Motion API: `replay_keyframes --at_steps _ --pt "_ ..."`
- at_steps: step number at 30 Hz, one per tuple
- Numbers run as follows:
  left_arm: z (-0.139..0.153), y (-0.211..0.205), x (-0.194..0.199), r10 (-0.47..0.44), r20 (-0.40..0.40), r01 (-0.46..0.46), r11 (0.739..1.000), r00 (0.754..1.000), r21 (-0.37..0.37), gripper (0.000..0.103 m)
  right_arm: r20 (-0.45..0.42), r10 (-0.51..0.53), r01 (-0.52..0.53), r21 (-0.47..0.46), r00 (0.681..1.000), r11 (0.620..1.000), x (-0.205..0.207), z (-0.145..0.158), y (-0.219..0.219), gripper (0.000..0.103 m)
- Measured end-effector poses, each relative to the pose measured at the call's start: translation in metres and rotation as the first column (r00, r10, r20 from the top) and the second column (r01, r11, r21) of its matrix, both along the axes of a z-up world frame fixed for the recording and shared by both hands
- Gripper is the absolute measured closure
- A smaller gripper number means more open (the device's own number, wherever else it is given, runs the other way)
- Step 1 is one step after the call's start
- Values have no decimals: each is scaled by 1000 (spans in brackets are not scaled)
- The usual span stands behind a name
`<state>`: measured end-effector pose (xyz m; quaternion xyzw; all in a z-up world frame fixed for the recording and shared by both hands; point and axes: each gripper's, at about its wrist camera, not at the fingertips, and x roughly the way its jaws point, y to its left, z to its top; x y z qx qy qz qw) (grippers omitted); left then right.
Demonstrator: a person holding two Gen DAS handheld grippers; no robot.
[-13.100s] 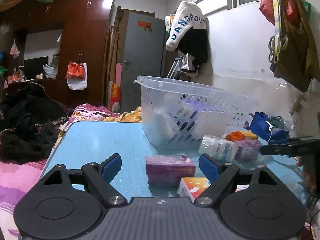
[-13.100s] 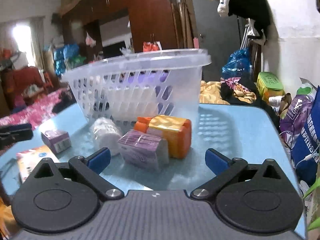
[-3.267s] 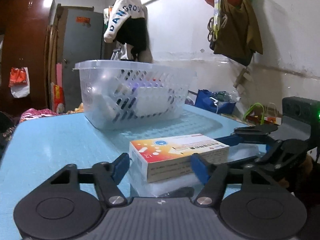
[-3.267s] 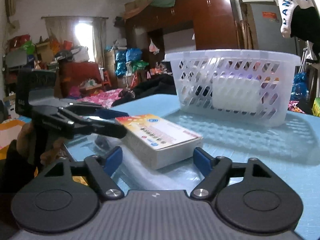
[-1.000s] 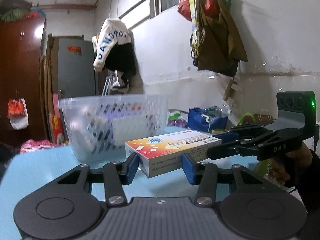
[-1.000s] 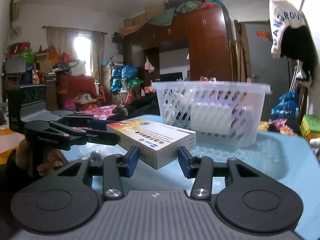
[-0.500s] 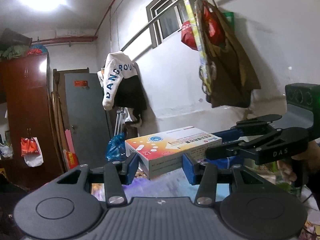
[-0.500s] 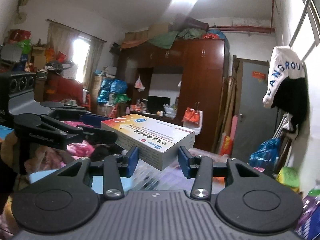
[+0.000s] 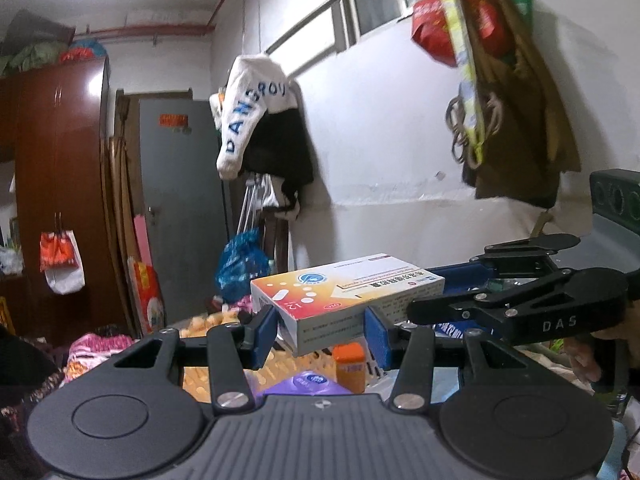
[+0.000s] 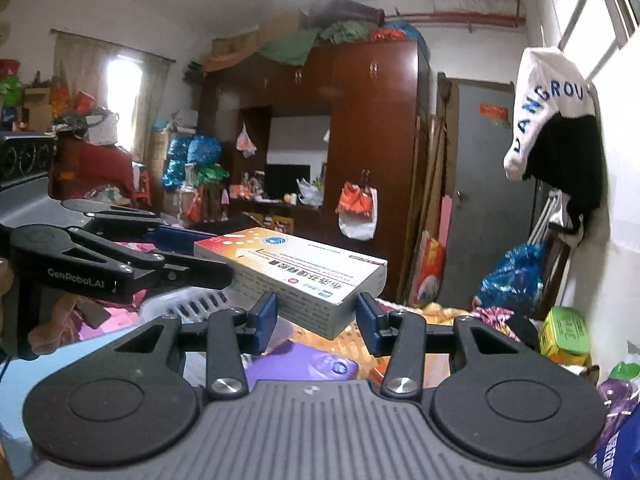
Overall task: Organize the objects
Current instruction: 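Lift the medicine box with the left gripper and drop it into the basket, then lower the left gripper onto the clear plastic bag and pinch it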
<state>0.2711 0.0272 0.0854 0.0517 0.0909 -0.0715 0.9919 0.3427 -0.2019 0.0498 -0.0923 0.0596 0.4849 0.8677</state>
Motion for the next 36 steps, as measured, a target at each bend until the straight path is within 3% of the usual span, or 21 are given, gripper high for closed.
replay_keyframes --at_steps 10,11,14,15,17,19,21,25,30,34,36 --pt "-27 1 42 39 -100 -39 999 994 8 51 -55 -59 56 -56 997 997 19 -20 8 53" --pt "-29 1 43 50 -107 -49 999 993 20 49 -68 -58 53 -65 996 996 18 -21 9 49" --pt "-35 -3 41 126 -105 -116 989 987 89 29 -46 -132 130 -51 990 990 12 -20 1 23" --pt "-35 -4 35 138 -94 -128 986 986 106 28 -43 -144 142 -43 989 989 8 -20 -4 11" --pt "-33 -4 18 148 -81 -140 985 986 96 28 -80 -158 159 -4 984 987 -3 -19 -23 0" --pt "-29 -4 -11 141 -61 -137 989 988 56 25 -161 -146 151 16 976 988 -13 -21 -41 0" --pt "-32 -5 -44 136 -54 -134 990 989 35 13 -222 -138 147 26 965 989 -25 -28 -57 0" --pt "-62 -7 -109 198 -97 -197 980 975 20 13 -304 -131 153 49 944 987 -66 -66 -89 0" --pt "-112 2 -166 275 -136 -281 959 952 -25 13 -256 -132 141 20 958 990 -117 -102 -100 0" --pt "-136 16 -193 250 -164 -271 955 954 -120 13 -280 -78 89 27 957 996 -135 -118 -107 0" --pt "-142 18 -200 266 -171 -284 955 949 -92 13 -270 -77 84 17 960 996 -135 -122 -106 0"
